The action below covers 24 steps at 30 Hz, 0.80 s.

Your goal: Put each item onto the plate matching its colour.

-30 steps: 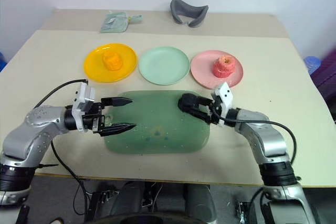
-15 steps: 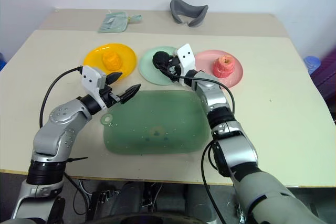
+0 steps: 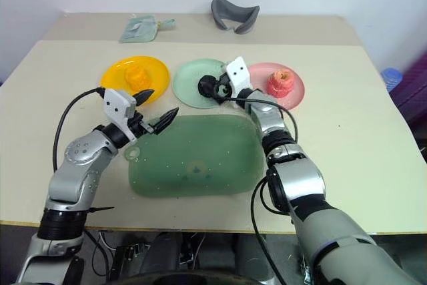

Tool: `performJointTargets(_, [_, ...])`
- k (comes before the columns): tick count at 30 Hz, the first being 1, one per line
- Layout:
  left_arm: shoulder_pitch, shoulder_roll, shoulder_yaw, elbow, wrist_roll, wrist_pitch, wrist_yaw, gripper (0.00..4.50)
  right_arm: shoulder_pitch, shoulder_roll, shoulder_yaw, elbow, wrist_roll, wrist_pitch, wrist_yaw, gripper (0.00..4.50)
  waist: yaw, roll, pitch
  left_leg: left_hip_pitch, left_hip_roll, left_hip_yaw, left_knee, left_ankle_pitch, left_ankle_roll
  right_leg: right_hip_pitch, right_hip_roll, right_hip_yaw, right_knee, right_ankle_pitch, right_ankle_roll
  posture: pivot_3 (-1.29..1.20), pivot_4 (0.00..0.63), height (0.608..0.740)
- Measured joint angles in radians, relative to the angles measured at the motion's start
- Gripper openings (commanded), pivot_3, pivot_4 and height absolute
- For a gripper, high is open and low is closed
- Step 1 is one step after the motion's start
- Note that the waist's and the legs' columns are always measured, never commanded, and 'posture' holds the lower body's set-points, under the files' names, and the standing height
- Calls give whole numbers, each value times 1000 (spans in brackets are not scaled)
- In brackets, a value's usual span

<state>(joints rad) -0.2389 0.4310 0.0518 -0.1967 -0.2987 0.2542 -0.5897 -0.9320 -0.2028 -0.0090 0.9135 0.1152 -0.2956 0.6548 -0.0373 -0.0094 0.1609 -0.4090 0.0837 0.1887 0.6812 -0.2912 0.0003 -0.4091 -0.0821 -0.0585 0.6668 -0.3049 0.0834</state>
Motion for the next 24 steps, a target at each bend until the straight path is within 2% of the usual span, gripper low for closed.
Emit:
performJointTargets(4, [30, 22, 31, 10, -43, -19, -64, 4500, 278, -139, -27, -420, 76, 157, 70, 4463, 21, 0, 0, 0, 0, -1, 0, 0, 0, 0, -1, 0, -1, 0, 0, 0, 150, 740])
performJointTargets(8, [65, 47, 67, 11, -101, -23, -127, 4500, 578, -302, -130, -781, 159, 336, 88, 4463, 25, 0, 0, 0, 0, -2, 0, 0, 0, 0, -1, 0, -1, 0, 0, 0, 150, 740])
performJointTargets(12, [105, 98, 102, -3, -173, 2, -205, 4500, 849, -404, -295, -983, 228, 393, 97, 4463, 22, 0, 0, 1, 0, -2, -1, 0, 0, 1, 1, 1, -1, 0, 0, 0, 150, 740])
performJointTargets(15, [139, 143, 138, -11, -207, 24, -243, 4500, 1000, -423, -386, -1074, 279, 441, 104, 4463, 19, 0, 0, 2, 0, -1, -1, 0, 0, 1, 1, 1, -1, 0, 0, 0, 150, 740])
performJointTargets(19, [180, 191, 157, -21, -236, 45, -294, 4500, 1112, -434, -440, -1183, 348, 506, 117, 4463, 22, 0, 0, 3, 0, -2, -1, 0, 0, 2, 1, 1, -1, 0, 0, 0, 150, 740])
performJointTargets(24, [192, 194, 159, -28, -237, 45, -303, 4500, 1155, -420, -443, -1261, 419, 557, 111, 4463, 26, 0, 0, 3, -1, -2, 0, -1, 1, 3, 0, 1, -1, 0, 0, 0, 150, 740])
